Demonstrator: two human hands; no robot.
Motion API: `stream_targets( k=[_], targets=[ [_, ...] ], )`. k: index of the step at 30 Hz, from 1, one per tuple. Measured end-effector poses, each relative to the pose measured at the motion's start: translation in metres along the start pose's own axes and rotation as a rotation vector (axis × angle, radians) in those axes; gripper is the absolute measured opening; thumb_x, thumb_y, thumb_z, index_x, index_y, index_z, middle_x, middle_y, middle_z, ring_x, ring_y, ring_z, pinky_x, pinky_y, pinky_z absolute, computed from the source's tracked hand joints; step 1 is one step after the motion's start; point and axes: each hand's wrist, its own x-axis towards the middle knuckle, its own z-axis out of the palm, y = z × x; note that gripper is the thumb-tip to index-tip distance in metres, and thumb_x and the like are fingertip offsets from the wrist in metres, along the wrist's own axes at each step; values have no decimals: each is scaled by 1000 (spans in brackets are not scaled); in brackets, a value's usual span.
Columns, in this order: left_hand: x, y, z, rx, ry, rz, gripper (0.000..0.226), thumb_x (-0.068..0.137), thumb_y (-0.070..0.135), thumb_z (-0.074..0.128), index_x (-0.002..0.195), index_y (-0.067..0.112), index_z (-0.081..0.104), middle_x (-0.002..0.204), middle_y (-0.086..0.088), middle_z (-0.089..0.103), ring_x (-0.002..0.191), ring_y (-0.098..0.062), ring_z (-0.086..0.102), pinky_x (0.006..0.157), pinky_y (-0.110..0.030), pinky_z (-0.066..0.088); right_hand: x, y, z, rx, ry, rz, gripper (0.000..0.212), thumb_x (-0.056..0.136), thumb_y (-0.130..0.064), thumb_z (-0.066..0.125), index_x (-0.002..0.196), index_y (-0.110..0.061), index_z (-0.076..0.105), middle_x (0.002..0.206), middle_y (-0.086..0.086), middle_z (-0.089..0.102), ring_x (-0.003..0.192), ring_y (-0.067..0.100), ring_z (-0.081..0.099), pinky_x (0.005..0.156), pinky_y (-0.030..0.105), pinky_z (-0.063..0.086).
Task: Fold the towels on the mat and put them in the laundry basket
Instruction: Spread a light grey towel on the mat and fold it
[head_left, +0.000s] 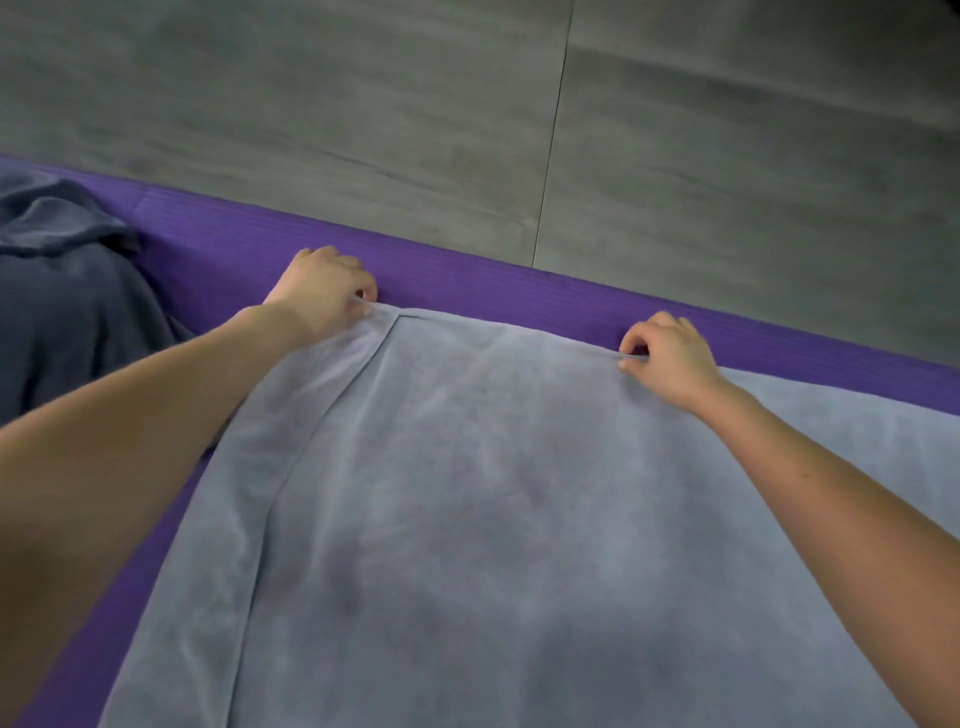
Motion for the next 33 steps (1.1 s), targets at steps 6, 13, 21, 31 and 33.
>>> stream_targets(
  k=[6, 13, 21, 31, 33],
  targets=[
    [12, -19, -9, -306, -24, -186, 28, 98, 26, 45, 87, 7, 62, 92, -11, 61, 101, -33, 56, 94, -40, 36, 4, 10, -13, 83, 106, 78, 11, 88, -8, 50, 84, -19, 47, 91, 5, 66, 90, 31, 60, 76, 36, 40],
    [28, -1, 21, 21, 90, -334, 37, 101, 31, 33, 108, 11, 63, 111, -14, 65, 105, -35, 51, 93, -41, 27, 2, 8, -1, 161, 27, 18, 15, 87, -35, 63, 96, -23, 61, 75, -7, 57, 88, 20, 55, 90, 36, 34],
    [23, 15, 20, 62, 161, -464, 34, 93, 40, 48, 112, 12, 57, 116, -20, 51, 111, -38, 42, 104, -51, 20, 3, -10, 16, -210, 336, 96, 19, 89, -22, 57, 105, -14, 63, 106, 15, 61, 102, 35, 51, 87, 41, 29],
    [-140, 59, 0, -124, 150, -383, 35, 85, 40, 49, 73, 10, 59, 79, -12, 65, 69, -35, 62, 58, -32, 40, -75, -140, 51, -37, 521, -279, 10, 74, -25, 59, 72, -19, 67, 71, 0, 62, 66, 27, 57, 68, 35, 23],
    [-182, 73, 5, -90, -14, -407, 38, 88, 46, 47, 77, 11, 59, 82, -10, 67, 74, -33, 64, 57, -29, 35, -98, -173, 62, 31, 459, -337, 17, 76, -29, 54, 67, -21, 66, 67, -3, 61, 64, 26, 57, 66, 34, 22]
  ],
)
